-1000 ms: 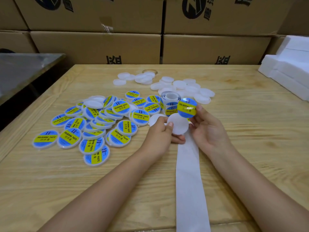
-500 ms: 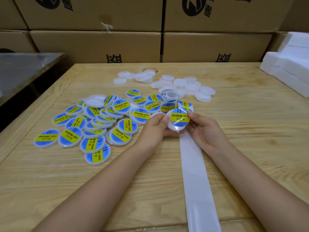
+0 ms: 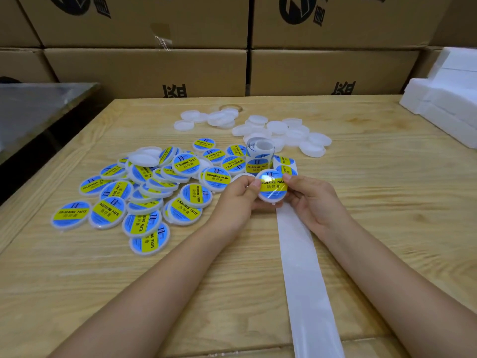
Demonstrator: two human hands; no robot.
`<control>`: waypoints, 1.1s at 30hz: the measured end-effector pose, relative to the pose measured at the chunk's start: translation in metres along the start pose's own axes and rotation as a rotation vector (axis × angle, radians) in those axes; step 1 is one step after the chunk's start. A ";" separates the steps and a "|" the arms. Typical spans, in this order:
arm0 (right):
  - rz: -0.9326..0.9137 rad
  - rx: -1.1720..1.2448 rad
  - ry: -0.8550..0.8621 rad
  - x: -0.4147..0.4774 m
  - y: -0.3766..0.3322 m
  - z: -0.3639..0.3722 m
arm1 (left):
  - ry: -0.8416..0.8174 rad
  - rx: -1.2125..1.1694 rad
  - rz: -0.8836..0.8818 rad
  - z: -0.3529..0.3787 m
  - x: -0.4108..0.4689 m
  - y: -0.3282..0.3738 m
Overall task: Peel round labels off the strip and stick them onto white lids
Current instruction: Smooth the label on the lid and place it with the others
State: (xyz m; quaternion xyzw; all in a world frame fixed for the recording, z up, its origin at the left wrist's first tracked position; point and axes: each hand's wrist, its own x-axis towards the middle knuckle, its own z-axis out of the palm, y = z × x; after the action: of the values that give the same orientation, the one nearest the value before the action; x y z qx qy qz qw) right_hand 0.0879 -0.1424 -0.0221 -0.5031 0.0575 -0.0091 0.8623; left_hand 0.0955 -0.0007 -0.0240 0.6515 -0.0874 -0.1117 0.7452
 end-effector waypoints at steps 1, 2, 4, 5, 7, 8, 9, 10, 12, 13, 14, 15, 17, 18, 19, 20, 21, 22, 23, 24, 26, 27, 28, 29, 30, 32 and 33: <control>-0.003 0.002 0.004 0.000 0.000 0.000 | 0.003 0.012 0.000 0.000 0.000 0.000; -0.006 0.004 0.006 0.000 0.001 0.000 | 0.004 0.025 0.000 0.000 0.000 0.000; -0.015 0.004 0.011 0.000 0.002 0.000 | 0.007 0.062 0.002 0.001 0.000 -0.001; -0.021 0.004 0.016 0.001 0.003 0.001 | 0.012 0.080 0.004 0.001 0.000 -0.001; -0.037 -0.003 0.024 0.001 0.004 0.000 | 0.023 0.108 0.008 0.001 0.000 -0.001; -0.046 -0.017 0.025 0.002 0.005 0.000 | 0.026 0.121 0.011 0.001 0.000 -0.001; -0.056 -0.037 0.033 0.002 0.006 0.000 | 0.029 0.136 0.012 0.001 0.000 -0.002; -0.067 -0.064 0.054 0.003 0.008 -0.001 | 0.033 0.149 0.012 0.001 0.001 -0.002; -0.094 -0.135 0.120 0.005 0.011 -0.001 | 0.043 0.162 0.006 0.001 0.001 -0.003; -0.110 -0.173 0.143 0.006 0.013 -0.002 | 0.048 0.163 0.004 0.001 0.002 -0.003; -0.128 -0.206 0.153 0.006 0.014 -0.002 | 0.055 0.163 0.003 0.001 0.002 -0.003; -0.146 -0.234 0.156 0.006 0.015 -0.002 | 0.063 0.161 0.003 0.000 0.002 -0.003; -0.181 -0.282 0.159 0.005 0.016 -0.002 | 0.078 0.154 -0.001 0.000 0.003 -0.004; -0.195 -0.295 0.160 0.005 0.017 -0.001 | 0.082 0.146 -0.005 0.000 0.002 -0.004; -0.210 -0.298 0.158 0.004 0.017 0.000 | 0.081 0.135 -0.006 0.001 0.002 -0.004; -0.225 -0.295 0.155 0.004 0.018 0.000 | 0.080 0.123 -0.007 0.001 0.001 -0.003; -0.238 -0.290 0.154 0.003 0.018 0.001 | 0.084 0.113 -0.008 0.002 0.001 -0.003; -0.249 -0.289 0.152 0.002 0.018 0.001 | 0.093 0.107 -0.010 0.002 0.001 -0.003; -0.259 -0.293 0.149 0.002 0.019 0.001 | 0.104 0.104 -0.013 0.003 0.002 -0.003; -0.270 -0.303 0.146 0.001 0.019 0.002 | 0.116 0.104 -0.016 0.003 0.002 -0.003; -0.306 -0.330 0.149 0.000 0.019 0.003 | 0.136 0.089 -0.028 0.003 0.004 -0.003; -0.333 -0.341 0.151 -0.001 0.019 0.003 | 0.143 0.068 -0.037 0.003 0.005 -0.001; -0.362 -0.352 0.147 -0.002 0.019 0.004 | 0.147 0.043 -0.047 0.004 0.005 0.001; -0.390 -0.366 0.139 -0.003 0.019 0.005 | 0.142 0.029 -0.054 0.005 0.005 0.002; -0.414 -0.384 0.129 -0.004 0.019 0.006 | 0.137 0.037 -0.060 0.005 0.006 0.003; -0.444 -0.426 0.113 -0.006 0.018 0.008 | 0.153 0.098 -0.044 0.003 0.009 0.002; -0.451 -0.436 0.110 -0.007 0.018 0.009 | 0.160 0.122 -0.029 0.003 0.009 0.001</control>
State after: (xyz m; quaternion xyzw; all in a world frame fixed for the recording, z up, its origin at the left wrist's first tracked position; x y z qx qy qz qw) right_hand 0.0809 -0.1252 -0.0330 -0.6749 -0.0081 -0.2147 0.7059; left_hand 0.1038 -0.0055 -0.0225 0.7039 -0.0246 -0.0646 0.7069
